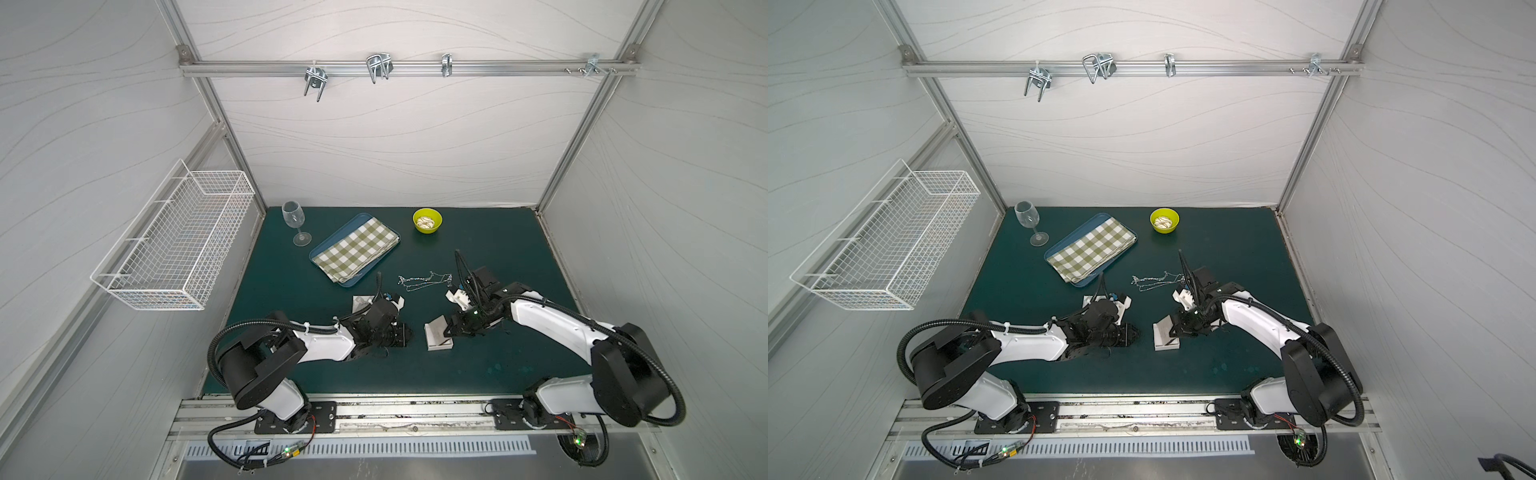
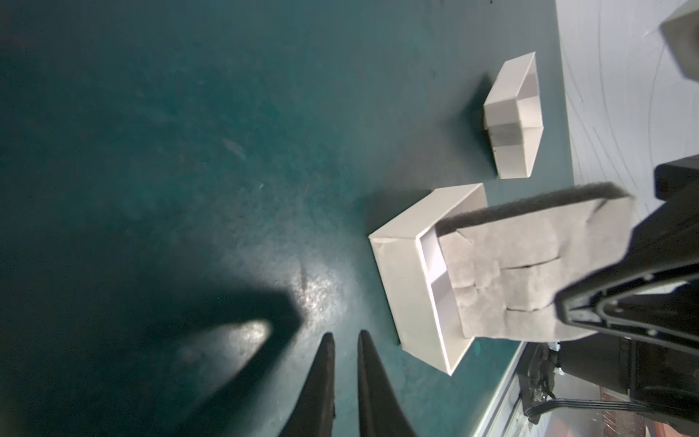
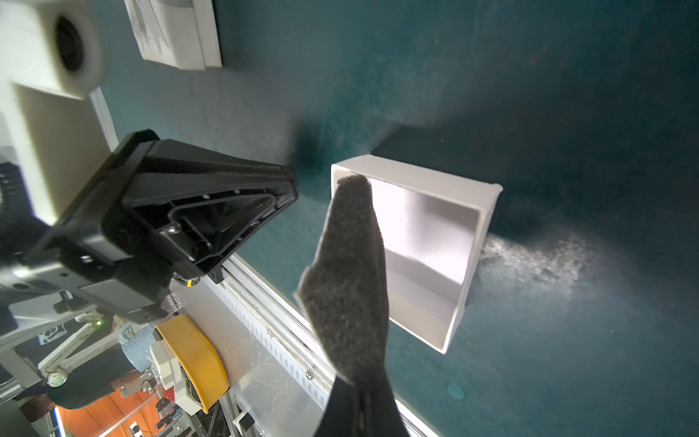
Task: Take the necklace out of the lift-off lid jewelry box
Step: Place the inner lining in the jewelry box.
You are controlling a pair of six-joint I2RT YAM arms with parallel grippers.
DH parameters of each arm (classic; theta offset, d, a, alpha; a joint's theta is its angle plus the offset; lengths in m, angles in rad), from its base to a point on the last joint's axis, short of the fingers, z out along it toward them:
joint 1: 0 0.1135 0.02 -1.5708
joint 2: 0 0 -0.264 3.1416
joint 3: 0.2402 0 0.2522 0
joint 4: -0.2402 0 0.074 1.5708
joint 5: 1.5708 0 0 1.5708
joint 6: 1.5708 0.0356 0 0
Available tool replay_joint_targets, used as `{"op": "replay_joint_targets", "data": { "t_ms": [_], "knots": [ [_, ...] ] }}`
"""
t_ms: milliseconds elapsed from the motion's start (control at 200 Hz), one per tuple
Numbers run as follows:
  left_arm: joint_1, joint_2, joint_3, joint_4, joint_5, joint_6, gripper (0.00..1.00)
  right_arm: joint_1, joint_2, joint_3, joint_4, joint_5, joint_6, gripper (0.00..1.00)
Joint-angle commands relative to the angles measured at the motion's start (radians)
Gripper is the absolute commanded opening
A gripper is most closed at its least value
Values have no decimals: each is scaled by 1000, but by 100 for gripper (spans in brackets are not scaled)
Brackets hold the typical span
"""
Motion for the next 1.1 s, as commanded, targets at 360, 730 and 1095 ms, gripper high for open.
{"op": "replay_joint_targets", "data": {
  "t_ms": [360, 730, 1095],
  "knots": [
    [-14, 54, 50, 47, -35, -26, 12, 10, 123, -45, 194, -79, 68, 1],
    [7, -25, -5, 12, -107, -42, 11, 76, 214, -16, 359, -125, 185, 23],
    [34, -131, -31, -59, -152, -9, 11, 113, 40, 69, 96, 63, 108, 53]
  ]
}}
